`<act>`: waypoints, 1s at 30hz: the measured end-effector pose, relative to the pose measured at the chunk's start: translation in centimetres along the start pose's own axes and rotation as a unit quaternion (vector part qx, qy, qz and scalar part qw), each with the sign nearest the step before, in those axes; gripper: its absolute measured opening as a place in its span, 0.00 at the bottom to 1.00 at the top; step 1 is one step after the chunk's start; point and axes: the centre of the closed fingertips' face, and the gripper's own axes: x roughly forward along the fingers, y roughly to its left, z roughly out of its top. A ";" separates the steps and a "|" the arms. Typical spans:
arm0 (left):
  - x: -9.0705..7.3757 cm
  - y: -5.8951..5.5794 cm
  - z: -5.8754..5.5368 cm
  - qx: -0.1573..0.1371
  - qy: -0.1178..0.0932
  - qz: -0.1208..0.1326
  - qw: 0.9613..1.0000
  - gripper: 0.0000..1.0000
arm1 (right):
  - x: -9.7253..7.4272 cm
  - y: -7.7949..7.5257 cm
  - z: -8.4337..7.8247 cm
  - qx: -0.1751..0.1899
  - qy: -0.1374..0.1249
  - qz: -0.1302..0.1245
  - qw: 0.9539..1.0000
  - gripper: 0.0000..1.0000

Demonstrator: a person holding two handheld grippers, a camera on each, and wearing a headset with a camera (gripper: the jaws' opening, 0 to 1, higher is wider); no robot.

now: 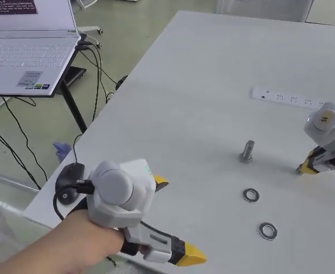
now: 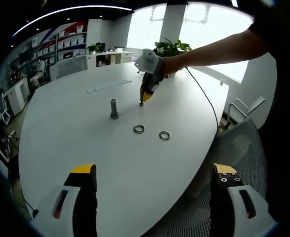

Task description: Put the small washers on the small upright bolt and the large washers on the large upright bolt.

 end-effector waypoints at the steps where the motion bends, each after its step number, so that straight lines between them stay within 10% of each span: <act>1: 0.0 0.0 0.0 0.000 0.000 0.000 1.000 0.96 | 0.1 0.1 -0.1 0.000 0.001 0.001 1.000 0.12; 30: -0.6 0.2 -0.5 -0.001 0.005 0.004 1.000 0.94 | 0.8 0.0 -0.7 -0.003 0.006 0.003 1.000 0.21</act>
